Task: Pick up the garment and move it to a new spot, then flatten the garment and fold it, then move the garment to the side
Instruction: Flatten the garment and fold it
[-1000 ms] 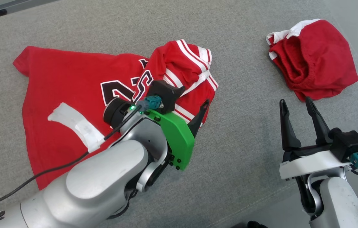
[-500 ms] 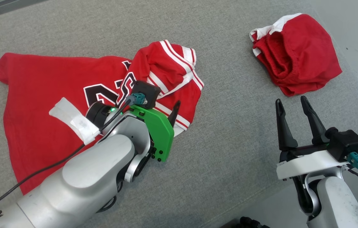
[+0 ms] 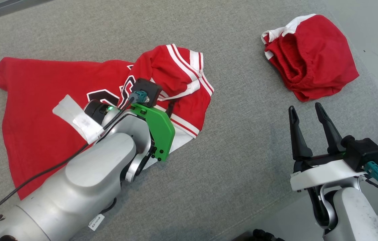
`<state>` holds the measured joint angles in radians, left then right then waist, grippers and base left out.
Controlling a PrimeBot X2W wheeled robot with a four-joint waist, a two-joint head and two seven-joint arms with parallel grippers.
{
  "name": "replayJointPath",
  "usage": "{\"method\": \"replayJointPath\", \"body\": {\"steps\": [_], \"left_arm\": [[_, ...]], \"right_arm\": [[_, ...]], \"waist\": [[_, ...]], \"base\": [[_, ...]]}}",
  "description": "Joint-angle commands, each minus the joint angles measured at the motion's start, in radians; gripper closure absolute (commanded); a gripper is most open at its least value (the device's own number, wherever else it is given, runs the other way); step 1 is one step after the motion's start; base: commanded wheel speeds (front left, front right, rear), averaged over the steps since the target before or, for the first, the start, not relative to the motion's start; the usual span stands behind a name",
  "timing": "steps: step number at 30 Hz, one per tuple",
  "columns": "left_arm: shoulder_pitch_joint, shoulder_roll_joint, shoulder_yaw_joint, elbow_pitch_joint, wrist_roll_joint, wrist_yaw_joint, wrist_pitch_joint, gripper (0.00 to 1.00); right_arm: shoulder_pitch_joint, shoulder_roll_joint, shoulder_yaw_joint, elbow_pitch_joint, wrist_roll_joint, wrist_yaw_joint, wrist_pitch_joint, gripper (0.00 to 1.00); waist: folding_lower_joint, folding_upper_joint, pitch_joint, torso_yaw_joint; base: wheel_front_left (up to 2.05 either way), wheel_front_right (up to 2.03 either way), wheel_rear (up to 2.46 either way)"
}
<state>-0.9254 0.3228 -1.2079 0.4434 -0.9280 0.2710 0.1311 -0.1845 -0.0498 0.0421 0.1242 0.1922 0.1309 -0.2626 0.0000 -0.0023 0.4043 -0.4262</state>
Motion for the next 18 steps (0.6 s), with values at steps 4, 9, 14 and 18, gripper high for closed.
{"method": "replayJointPath", "body": {"steps": [4, 9, 14, 18], "left_arm": [[-0.013, -0.009, -0.013, 0.041, 0.020, -0.020, -0.006, 1.00], [-0.024, -0.013, -0.014, 0.052, 0.021, -0.037, -0.018, 1.00], [-0.031, 0.004, -0.009, -0.047, 0.015, -0.040, -0.012, 1.00], [-0.027, 0.031, -0.010, -0.205, 0.008, -0.026, 0.021, 1.00]], "right_arm": [[0.001, -0.002, 0.001, 0.000, 0.011, 0.000, -0.003, 0.00], [0.002, -0.002, -0.004, 0.002, 0.012, 0.000, -0.003, 0.00], [0.015, -0.002, -0.015, 0.006, 0.010, 0.000, -0.003, 0.00], [0.018, -0.002, -0.022, 0.009, 0.004, 0.000, -0.003, 0.00]], "waist": [[0.0000, 0.0023, 0.004, -0.001], [0.0000, 0.0023, 0.006, 0.002], [0.0000, 0.0023, -0.001, 0.014], [0.0000, 0.0023, -0.011, 0.031]], "base": [[0.00, 0.00, 0.00], [0.00, 0.00, 0.00], [0.00, 0.00, 0.00], [0.00, 0.00, 0.00]]}}
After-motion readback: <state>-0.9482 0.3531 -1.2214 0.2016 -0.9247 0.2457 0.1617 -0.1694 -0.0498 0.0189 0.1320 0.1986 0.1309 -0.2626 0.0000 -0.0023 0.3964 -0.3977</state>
